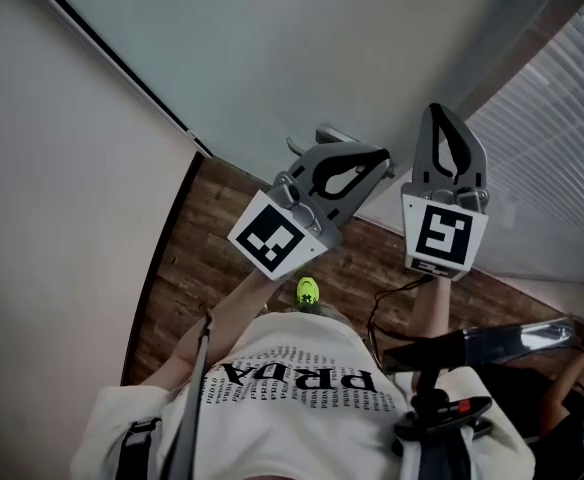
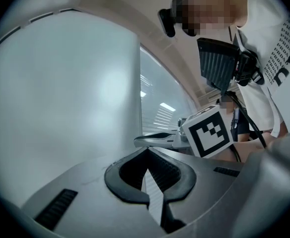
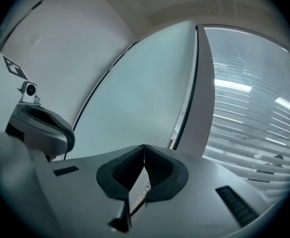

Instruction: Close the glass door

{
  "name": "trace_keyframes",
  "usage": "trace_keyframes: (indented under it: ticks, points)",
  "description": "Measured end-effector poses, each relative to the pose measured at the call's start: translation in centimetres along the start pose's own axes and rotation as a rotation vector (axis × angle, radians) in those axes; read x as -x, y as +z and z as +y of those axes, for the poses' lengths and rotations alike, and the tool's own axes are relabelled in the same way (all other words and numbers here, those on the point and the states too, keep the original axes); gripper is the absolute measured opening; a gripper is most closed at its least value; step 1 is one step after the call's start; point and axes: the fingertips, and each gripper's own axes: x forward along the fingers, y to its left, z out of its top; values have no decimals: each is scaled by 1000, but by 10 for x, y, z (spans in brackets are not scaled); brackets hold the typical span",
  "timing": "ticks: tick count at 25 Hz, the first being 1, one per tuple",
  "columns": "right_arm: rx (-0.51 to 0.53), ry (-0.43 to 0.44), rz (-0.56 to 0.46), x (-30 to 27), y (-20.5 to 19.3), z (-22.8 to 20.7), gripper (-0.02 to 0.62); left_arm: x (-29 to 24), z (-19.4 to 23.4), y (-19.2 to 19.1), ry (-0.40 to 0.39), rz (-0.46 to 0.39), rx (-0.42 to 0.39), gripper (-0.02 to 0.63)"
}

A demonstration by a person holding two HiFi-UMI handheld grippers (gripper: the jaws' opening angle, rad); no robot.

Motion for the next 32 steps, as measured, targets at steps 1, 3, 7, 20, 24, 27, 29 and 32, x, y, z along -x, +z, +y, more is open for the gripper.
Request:
trace_keyframes:
  ticks: [1,3,7,20,24,27,29,32]
  points:
    - [10,0,8,-3,-2,-2,-2,1,0,0,4,2,0,-6]
    - [16,1,25,-10,-6,-6,-2,2,1,-2,15,10,7,-6]
    - [5,5,17,-16,-3,-13,-2,3,1,-4,21,20,7,-6]
    - [-46,74,38,-12,-11,19,-2,0,-1,-12,-10,23,28,-6]
    - [-51,96,48,-10,-14,28,-2,1,0,-12,-12,26,32,-6]
    - [-60,112,47,-10,-11,33,-2,2,0,-13,-13,33,38,-6]
    - [-65,125,51,-11,-11,37,-2,4,0,-15,-12,36,43,-6]
    - [-35,131,67,-11,-15,39,-2,5,1,-18,-13,42,49,-6]
